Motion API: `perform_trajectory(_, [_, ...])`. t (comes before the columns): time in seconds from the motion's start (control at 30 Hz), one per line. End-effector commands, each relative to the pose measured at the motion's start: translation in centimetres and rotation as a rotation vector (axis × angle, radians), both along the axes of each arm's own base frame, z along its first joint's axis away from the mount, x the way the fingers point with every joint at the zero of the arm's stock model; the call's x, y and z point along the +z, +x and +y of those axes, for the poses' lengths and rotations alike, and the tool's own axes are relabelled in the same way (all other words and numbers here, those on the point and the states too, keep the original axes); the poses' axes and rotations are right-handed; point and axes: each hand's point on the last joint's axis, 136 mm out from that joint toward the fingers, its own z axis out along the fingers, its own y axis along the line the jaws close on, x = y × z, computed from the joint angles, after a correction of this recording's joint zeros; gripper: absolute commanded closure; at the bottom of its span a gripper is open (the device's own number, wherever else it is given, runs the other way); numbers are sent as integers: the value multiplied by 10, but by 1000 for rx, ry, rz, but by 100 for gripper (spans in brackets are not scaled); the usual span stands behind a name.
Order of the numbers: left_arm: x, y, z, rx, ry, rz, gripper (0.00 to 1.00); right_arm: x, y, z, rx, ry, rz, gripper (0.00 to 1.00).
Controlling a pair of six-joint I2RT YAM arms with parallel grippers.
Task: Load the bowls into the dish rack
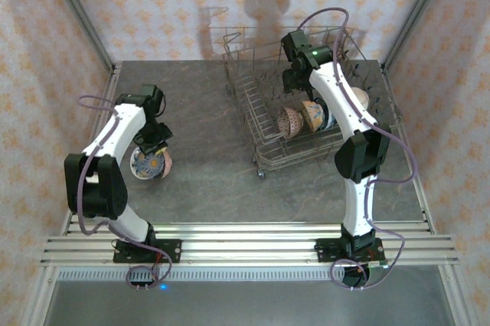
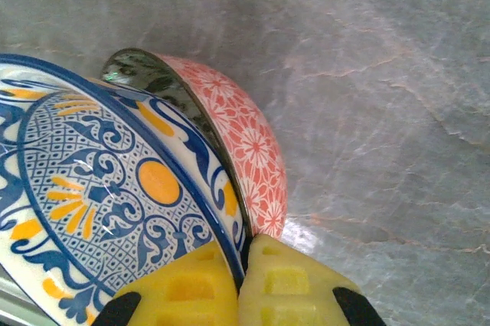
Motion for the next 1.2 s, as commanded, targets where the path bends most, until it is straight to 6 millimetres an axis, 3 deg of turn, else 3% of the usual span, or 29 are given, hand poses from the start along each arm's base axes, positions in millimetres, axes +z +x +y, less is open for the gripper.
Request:
perform_trajectory(0.0, [5,28,-10,-20,12,-38,100,-4,-5,-1,-7,-19,19,23])
perform_trajectory(0.17, [0,54,-32,-96,24,-25,100,-7,-9,-5,-14,-33,27,23])
perform_trajectory(0.37, [-14,67,-50,-168,43,42,100,-15,-12,-7,-21,-39,44,23])
perform_trajectory(0.6, [-14,69,-57,-199,60,51,92,-20,-13,-8,-21,-44,52,23])
perform_trajectory(0.87, [-18,67,-64,-220,66,56,93,-24,-12,-7,-15,-50,62,23])
perform_trajectory(1.0, [-19,65,-65,-215,61,54,81,-25,-13,-7,-11,-50,64,23])
perform_trajectory(1.17, [-19,65,-67,-210,51,36,79,-26,-14,-6,-9,-47,67,23])
